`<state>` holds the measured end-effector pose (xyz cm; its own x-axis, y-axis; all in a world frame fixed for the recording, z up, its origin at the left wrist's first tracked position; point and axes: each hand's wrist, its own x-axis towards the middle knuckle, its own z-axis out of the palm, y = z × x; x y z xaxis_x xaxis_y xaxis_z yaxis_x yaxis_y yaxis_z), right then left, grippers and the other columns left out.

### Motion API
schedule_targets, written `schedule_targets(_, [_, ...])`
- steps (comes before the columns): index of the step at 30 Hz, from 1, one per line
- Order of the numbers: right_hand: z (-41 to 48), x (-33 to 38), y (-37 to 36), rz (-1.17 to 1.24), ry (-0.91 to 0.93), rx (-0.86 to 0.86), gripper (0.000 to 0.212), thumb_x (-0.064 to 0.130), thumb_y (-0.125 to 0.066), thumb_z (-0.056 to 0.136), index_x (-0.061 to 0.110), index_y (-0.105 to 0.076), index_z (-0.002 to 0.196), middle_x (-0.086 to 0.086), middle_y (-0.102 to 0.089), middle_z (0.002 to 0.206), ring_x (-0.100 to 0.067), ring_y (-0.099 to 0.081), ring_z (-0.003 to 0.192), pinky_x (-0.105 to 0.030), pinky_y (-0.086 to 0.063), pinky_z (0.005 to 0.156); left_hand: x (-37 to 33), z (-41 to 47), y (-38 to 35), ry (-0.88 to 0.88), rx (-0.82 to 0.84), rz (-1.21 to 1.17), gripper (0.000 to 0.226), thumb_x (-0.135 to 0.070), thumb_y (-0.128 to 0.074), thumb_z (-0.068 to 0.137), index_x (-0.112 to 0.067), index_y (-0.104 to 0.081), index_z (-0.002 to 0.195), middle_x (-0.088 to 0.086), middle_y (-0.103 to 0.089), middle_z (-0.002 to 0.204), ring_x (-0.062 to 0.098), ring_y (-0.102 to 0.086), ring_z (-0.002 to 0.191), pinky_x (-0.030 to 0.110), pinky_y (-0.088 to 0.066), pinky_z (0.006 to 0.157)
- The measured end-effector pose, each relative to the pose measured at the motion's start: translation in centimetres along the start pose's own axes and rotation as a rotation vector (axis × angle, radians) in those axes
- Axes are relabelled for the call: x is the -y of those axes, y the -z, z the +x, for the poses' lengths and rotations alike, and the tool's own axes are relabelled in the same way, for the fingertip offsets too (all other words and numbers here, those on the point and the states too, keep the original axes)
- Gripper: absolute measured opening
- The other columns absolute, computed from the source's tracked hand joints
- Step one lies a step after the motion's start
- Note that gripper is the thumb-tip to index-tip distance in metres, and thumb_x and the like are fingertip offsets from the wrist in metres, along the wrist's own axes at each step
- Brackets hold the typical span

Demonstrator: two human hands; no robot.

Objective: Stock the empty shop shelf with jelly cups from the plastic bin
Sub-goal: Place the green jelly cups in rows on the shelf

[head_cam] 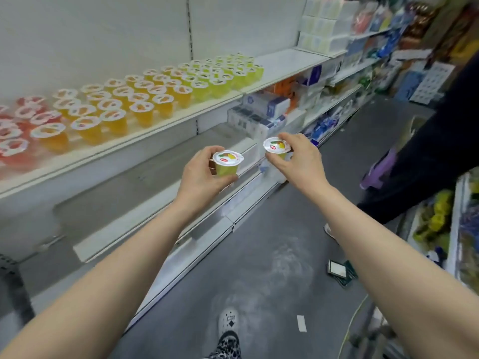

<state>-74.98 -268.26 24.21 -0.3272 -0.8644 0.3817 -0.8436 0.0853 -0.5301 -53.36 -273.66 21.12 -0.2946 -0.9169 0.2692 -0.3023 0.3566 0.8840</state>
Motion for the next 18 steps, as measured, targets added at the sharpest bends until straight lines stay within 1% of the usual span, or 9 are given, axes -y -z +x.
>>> schedule_targets(3, [5.1,-2.7,-0.4,-0.007,-0.011,-0.002,0.053,0.038,-0.07,0.085,0.016,-0.059,0.131,-0.005,-0.061,0.118,-0.021,-0.056,0.109,-0.022,-0.034,0.083,0.1,5.7,-2.7,-0.032,0.027,0.01,0.053,-0.02,-0.085,0.064,-0.029,-0.06,0.11,-0.006,-0.066,0.109,0.008,-0.064,0.092,0.022,-0.052,0.083])
schedule_targets(6, [9.6,-4.9,-0.5,-0.009,-0.014,0.0,0.05,0.036,-0.07,0.085,0.015,-0.06,0.129,-0.005,-0.061,0.118,-0.019,-0.056,0.108,-0.019,-0.032,0.079,-0.1,11.2,-5.4,-0.041,0.041,0.002,0.052,-0.018,-0.084,0.065,-0.028,-0.059,0.11,-0.006,-0.066,0.109,0.007,-0.064,0.093,0.02,-0.051,0.084])
schedule_targets(11, [16.5,-9.0,-0.6,-0.016,-0.034,-0.017,0.056,0.041,-0.07,0.085,0.016,-0.057,0.134,-0.003,-0.059,0.127,-0.018,-0.055,0.116,-0.023,-0.036,0.09,-0.2,18.7,-9.2,-0.094,0.064,0.033,0.051,-0.021,-0.082,0.067,-0.028,-0.059,0.113,-0.007,-0.064,0.112,0.007,-0.063,0.099,0.026,-0.052,0.089])
schedule_targets(14, [20.7,-11.6,-1.0,0.002,-0.041,-0.024,0.056,0.043,-0.07,0.085,0.018,-0.057,0.134,-0.001,-0.06,0.124,-0.017,-0.057,0.111,-0.027,-0.041,0.092,-0.1,22.6,-11.2,-0.109,0.06,0.07,0.054,-0.032,-0.076,0.064,-0.029,-0.059,0.115,-0.008,-0.063,0.113,0.008,-0.062,0.101,0.035,-0.052,0.091])
schedule_targets(16, [23.6,-13.3,-1.4,0.037,-0.024,-0.03,0.054,0.043,-0.071,0.084,0.02,-0.058,0.131,0.001,-0.061,0.119,-0.015,-0.057,0.107,-0.028,-0.044,0.091,-0.1,25.2,-12.6,-0.11,0.047,0.091,0.055,-0.038,-0.074,0.062,-0.03,-0.059,0.114,-0.009,-0.063,0.113,0.008,-0.061,0.102,0.036,-0.052,0.091])
schedule_targets(18, [26.8,-14.9,-2.1,0.074,0.014,-0.027,0.047,0.041,-0.071,0.083,0.022,-0.06,0.124,0.004,-0.061,0.116,-0.013,-0.057,0.103,-0.027,-0.045,0.086,-0.1,27.8,-13.9,-0.126,0.028,0.106,0.055,-0.039,-0.077,0.061,-0.029,-0.059,0.112,-0.01,-0.064,0.111,0.008,-0.062,0.1,0.036,-0.052,0.09])
